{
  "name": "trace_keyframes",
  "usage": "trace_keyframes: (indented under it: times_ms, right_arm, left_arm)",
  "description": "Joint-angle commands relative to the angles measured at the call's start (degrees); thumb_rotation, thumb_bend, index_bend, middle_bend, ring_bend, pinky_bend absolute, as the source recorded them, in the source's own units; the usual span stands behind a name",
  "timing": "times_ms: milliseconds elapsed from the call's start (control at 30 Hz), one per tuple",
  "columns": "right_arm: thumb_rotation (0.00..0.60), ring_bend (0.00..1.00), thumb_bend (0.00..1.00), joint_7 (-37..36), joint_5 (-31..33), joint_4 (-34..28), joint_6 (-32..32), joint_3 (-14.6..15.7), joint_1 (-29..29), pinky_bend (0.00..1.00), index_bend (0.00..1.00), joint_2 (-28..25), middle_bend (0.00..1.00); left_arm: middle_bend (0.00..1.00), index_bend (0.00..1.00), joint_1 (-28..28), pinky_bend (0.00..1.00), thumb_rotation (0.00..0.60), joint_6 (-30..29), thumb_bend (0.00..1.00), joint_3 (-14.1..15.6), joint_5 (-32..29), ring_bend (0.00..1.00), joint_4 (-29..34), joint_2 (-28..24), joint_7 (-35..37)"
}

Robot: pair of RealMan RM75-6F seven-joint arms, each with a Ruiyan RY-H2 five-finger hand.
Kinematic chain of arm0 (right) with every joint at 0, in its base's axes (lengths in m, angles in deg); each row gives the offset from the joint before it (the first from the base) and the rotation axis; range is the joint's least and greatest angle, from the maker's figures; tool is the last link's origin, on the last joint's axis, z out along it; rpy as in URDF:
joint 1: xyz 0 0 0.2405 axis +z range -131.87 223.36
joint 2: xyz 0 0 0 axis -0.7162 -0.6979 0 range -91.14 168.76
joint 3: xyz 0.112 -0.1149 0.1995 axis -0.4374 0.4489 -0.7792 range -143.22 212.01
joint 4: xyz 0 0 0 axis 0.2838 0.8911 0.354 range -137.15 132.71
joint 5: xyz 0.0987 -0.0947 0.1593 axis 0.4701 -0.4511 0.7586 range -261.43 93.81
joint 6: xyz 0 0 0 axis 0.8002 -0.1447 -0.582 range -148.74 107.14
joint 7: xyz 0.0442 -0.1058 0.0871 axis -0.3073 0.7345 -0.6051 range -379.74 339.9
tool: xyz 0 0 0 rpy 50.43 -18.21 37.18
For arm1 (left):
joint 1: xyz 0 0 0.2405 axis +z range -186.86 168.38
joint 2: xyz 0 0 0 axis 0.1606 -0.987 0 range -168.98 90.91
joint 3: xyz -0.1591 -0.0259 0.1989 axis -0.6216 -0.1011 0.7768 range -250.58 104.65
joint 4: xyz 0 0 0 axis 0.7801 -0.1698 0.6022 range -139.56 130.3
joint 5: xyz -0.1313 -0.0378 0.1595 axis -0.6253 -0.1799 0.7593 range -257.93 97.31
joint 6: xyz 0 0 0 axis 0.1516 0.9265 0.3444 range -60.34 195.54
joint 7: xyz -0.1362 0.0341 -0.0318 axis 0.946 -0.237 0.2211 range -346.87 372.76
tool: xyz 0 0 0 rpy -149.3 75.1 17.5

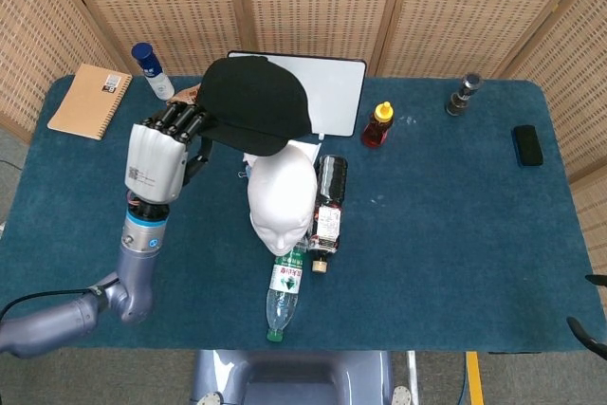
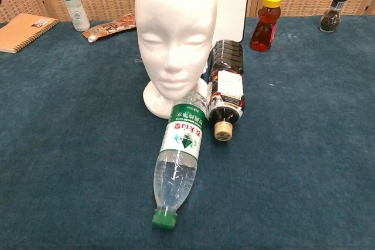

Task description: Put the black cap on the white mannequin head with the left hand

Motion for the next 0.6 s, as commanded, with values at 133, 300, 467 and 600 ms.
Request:
trace_keyframes:
  times_ms: [133, 300, 467, 600]
  right_arm:
    - [0.600, 0.33, 0.20, -0.2, 0.5, 0.6, 0.2, -0.1, -0.1, 0.32, 0.32, 0.3, 0.37]
    - [0.600, 0.33, 0.20, -0.3, 0.8, 0.8, 0.5, -0.1, -0.1, 0.32, 0.32, 0.3, 0.37]
    - [0.600, 0.32, 0.20, -0.4, 1.2, 1.0, 0.7, -0.1, -0.2, 0.32, 0.32, 0.4, 0.37]
    - [0.600, 0.33, 0.20, -0.5, 1.5, 1.2, 0.9, -0.1, -0.2, 0.32, 0.32, 0.5, 0.37]
  left_arm:
    - [0.52, 0.78, -4.2, 0.76, 0.600, 0.5, 0.60, -0.5, -0.7, 0.46, -4.4, 6.4, 1.4]
    - [0.52, 0.78, -5.4, 0.76, 0.600, -0.4, 0.60, 0.0, 0.2, 0.46, -5.9, 8.9, 1.8]
    - [0.52, 0.78, -4.9, 0.76, 0.600, -1.9, 0.59, 2.3, 1.9, 0.46, -5.6, 9.5, 1.8]
    - [0.52, 0.78, -3.5, 0.76, 0.600, -3.3, 0.59, 4.6, 4.0, 0.46, -4.7, 8.4, 1.3]
